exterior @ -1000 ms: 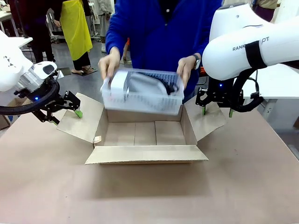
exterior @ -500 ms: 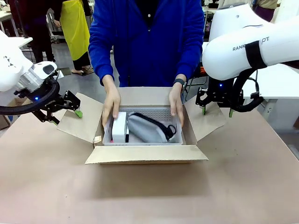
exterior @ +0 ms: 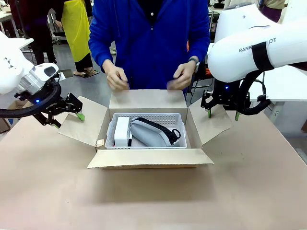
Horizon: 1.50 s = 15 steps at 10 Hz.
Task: Pack the gift set into the box.
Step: Lift both hands away from the flaps of the Package Box.
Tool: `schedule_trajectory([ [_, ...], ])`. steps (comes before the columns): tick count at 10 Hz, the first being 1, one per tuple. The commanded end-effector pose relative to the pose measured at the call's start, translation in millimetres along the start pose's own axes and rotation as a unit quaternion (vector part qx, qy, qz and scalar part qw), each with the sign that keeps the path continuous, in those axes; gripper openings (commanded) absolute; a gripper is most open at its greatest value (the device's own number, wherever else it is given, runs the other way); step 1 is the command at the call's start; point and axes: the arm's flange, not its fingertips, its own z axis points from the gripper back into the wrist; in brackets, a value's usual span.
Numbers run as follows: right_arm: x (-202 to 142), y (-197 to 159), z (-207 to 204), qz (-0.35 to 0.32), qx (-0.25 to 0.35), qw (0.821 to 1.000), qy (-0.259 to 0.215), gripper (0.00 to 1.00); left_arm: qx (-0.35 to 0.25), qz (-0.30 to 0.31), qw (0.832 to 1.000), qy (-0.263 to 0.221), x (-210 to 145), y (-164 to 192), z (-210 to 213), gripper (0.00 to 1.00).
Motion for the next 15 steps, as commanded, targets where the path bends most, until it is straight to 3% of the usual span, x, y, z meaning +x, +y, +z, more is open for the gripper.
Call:
schedule_trajectory([
  [1, 1, 1, 2, -0.010, -0.010, 1.000, -0.008, 1.00, 0.006, 0.005, 1.000, -0.001, 0, -1, 2, 1.00],
  [3, 0, 0, 0, 0.000, 0.000, 1.000, 0.000, 1.00, 0.000, 0.000, 1.000, 0.000, 0, 0, 0, 1.00],
  [5, 10, -54, 31, 0.017, 0.162, 0.986, 0.020, 1.00, -0.163, 0.018, 0.985, -0.051, -16, 40, 85, 1.00],
  [6, 16, -97, 42, 0.034, 0.241, 0.969, 0.033, 1.00, -0.265, 0.021, 0.963, -0.031, -26, 66, 115, 1.00],
  [7, 18, -130, 44, 0.039, 0.297, 0.953, 0.040, 1.00, -0.326, 0.034, 0.944, -0.036, -33, 87, 127, 1.00],
  [9, 18, -198, 24, 0.003, 0.420, 0.906, 0.045, 1.00, -0.435, 0.088, 0.895, -0.054, -40, 134, 124, 1.00],
  [10, 17, -231, 3, -0.073, 0.493, 0.866, 0.040, 1.00, -0.468, 0.128, 0.872, -0.056, -40, 162, 112, 1.00],
  [11, 21, -248, -14, -0.243, 0.508, 0.825, 0.043, 1.00, -0.479, 0.176, 0.857, -0.078, -37, 179, 100, 1.00],
  [12, 23, -244, -19, -0.299, 0.469, 0.830, 0.031, 1.00, -0.429, 0.224, 0.873, -0.057, -28, 182, 90, 1.00],
  [13, 18, -245, 7, -0.112, 0.470, 0.875, 0.037, 1.00, -0.464, 0.143, 0.871, -0.072, -56, 172, 124, 1.00],
  [15, 18, -245, 7, -0.112, 0.470, 0.875, 0.037, 1.00, -0.464, 0.143, 0.871, -0.072, -56, 172, 124, 1.00],
])
